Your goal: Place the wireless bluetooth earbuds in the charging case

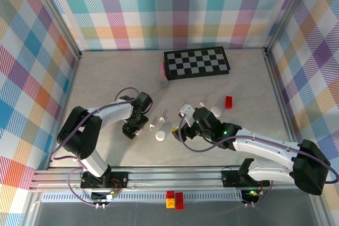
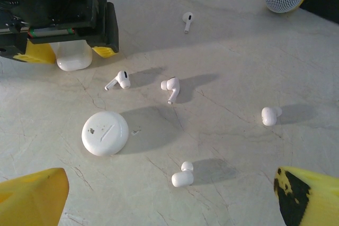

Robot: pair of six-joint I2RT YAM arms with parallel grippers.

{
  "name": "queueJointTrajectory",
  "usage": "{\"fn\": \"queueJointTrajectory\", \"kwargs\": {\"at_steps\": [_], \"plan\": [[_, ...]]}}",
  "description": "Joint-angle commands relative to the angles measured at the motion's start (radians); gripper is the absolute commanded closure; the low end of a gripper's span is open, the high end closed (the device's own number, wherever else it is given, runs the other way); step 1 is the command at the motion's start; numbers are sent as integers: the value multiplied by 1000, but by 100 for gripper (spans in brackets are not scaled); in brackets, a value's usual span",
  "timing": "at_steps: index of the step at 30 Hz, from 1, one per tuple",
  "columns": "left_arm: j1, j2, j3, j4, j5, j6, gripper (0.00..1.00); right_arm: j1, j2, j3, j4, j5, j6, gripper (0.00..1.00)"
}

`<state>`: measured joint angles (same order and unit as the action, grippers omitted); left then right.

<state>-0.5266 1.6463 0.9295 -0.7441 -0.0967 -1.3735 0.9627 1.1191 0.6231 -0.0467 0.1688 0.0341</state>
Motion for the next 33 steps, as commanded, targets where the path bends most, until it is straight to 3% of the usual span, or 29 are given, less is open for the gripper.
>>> {"fn": "queueJointTrajectory", "kwargs": {"at_steps": [1,11,18,20,26,33], "plan": [[9,6,-22,14,25,-24,32,5,-18,7,-9,10,12,1],[8,-23,-15,1,12,-15,55,5,-47,5,-15,47,26,1],[-22,-96,115,-139,-190,137,56,-74,-114,27,-42,-35,157,1],[-28,-133,132,-97,-217,239,54,-118,-134,43,-79,-68,212,1],[-45,-253,150,149,-177,711,52,-296,-175,99,-184,-226,371,1],[-47,-390,155,378,-22,1283,59,-488,-140,205,-345,-381,445,1]]}}
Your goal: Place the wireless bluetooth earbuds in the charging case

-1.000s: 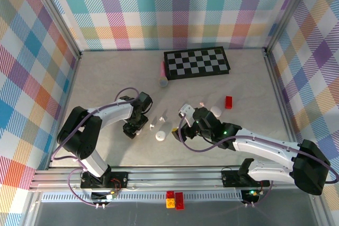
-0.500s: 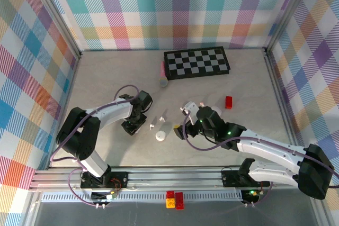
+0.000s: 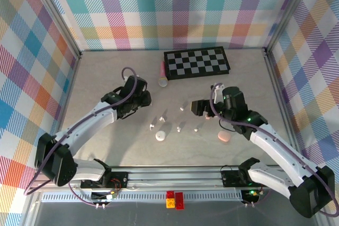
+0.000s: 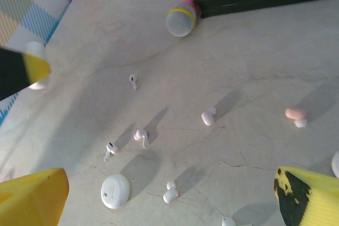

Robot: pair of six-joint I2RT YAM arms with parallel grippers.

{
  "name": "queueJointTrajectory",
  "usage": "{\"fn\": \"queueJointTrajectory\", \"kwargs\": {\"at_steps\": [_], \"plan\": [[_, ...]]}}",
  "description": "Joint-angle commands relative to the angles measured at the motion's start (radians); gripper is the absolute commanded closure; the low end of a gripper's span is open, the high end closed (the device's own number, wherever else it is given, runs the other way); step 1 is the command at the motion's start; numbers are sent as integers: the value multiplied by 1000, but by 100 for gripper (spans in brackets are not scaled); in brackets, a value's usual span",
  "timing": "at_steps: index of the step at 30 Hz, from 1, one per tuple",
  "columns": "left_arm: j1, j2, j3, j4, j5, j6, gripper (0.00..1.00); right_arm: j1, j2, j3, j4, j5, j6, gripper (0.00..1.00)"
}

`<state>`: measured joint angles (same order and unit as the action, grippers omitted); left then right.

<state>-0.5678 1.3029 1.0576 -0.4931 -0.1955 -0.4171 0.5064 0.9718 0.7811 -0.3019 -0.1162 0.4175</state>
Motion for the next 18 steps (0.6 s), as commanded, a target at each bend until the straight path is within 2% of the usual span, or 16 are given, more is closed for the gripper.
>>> {"fn": "queueJointTrajectory", "kwargs": {"at_steps": [1,7,9,12,18], "plan": [[-6,-57,33,143,81,370,57,-45,7,55,-94,-106,68,1],[-6,-87,9,282,234,679,61,-71,12,93,-93,-142,67,1],[-6,-92,5,302,313,790,67,-72,11,104,-86,-158,51,1],[-7,-96,3,292,427,960,69,-71,21,137,-103,-186,23,1],[-13,-91,17,268,497,1160,70,-71,100,256,-203,-257,-37,1]]}}
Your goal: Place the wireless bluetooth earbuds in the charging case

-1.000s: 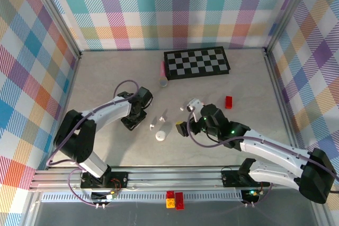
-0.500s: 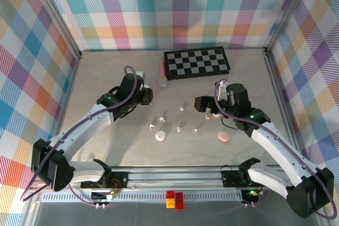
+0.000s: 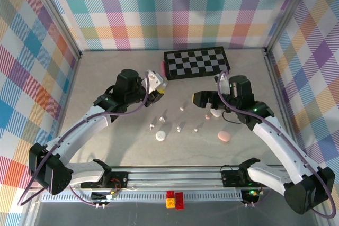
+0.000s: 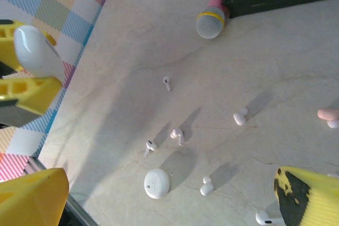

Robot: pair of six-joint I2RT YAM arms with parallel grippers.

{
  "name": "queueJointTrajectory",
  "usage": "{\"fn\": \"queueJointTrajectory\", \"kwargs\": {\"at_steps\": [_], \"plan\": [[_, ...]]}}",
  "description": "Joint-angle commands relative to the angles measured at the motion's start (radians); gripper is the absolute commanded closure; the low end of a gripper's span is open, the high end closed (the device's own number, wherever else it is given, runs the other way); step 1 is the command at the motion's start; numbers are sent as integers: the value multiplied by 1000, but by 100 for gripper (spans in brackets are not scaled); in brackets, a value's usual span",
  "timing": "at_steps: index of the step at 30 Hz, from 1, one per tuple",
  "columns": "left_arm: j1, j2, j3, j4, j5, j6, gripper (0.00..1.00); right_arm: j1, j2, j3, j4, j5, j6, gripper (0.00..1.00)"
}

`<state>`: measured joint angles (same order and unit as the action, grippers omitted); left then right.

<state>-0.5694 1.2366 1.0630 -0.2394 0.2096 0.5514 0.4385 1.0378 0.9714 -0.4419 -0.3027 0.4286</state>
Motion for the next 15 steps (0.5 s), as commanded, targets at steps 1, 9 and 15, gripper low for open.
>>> {"fn": "queueJointTrajectory", "kwargs": {"at_steps": [1,9,15], "plan": [[-14,-24,11,12,106,224,70,-4,47,81,-69,-94,-48,1],[-81,10,46,-28,144,416,70,-3,150,175,-21,-355,-10,6],[-145,66,119,-120,107,463,70,26,201,236,-102,-328,-43,16]]}}
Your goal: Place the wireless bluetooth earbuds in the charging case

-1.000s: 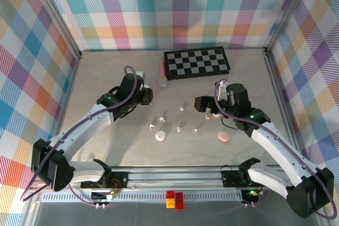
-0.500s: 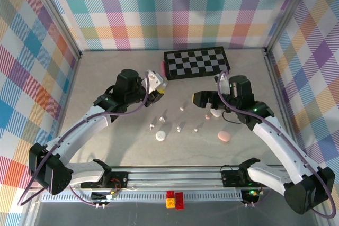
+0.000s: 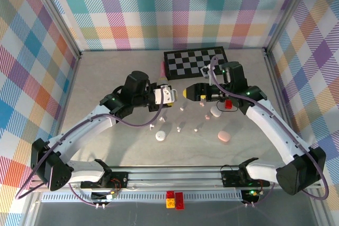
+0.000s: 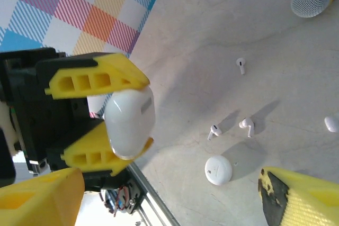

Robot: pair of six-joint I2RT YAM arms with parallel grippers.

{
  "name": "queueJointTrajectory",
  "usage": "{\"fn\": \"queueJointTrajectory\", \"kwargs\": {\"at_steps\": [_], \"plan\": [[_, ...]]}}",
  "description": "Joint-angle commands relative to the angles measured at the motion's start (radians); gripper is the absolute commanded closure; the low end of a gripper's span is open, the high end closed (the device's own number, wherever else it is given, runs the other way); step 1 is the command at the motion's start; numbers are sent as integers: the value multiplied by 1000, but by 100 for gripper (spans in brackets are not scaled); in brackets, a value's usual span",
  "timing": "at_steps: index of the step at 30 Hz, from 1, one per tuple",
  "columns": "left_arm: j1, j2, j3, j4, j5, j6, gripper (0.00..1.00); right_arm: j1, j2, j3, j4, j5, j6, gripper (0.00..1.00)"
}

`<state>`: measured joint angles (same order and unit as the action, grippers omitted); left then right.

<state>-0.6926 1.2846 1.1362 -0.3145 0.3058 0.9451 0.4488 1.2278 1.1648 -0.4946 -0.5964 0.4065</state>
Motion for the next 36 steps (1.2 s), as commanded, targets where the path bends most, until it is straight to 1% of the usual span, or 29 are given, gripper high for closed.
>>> {"fn": "queueJointTrajectory", "kwargs": {"at_steps": [1,6,11,14,15,17,22,24,26,27,28,30,31,32,34,36], "plan": [[-32,25,52,-44,6,72,70,23,17,47,-55,-32,-22,17],[-63,50,71,-46,-10,91,70,50,38,51,-47,-29,3,22],[-75,59,80,-37,-8,93,70,72,66,61,-62,-31,11,27],[-79,65,87,-38,-10,94,70,81,78,62,-65,-30,11,33],[-80,66,88,-37,-11,93,69,82,81,63,-68,-27,11,36],[-80,70,89,-42,-11,92,69,82,84,62,-73,-15,7,46],[-86,65,88,-45,-14,92,69,82,75,53,-69,11,4,75],[-90,62,88,-43,-16,90,69,82,66,44,-58,15,4,82],[-92,58,83,-37,-16,83,68,82,55,35,-37,14,2,86],[-92,56,80,-29,-13,73,66,82,47,29,-26,16,0,87],[-92,53,74,-14,-12,48,59,82,33,18,-4,19,-6,88],[-92,53,75,26,-32,-58,42,82,6,-5,39,25,-26,89],[-92,51,80,28,-42,-122,37,80,-9,-16,56,36,-41,89],[-92,46,81,28,-42,-159,33,80,-21,-25,68,47,-55,89],[-91,20,53,101,-32,-247,21,76,-55,-49,91,66,-93,90],[-83,-16,2,179,-11,-348,12,69,-90,-76,117,72,-130,90]]}}
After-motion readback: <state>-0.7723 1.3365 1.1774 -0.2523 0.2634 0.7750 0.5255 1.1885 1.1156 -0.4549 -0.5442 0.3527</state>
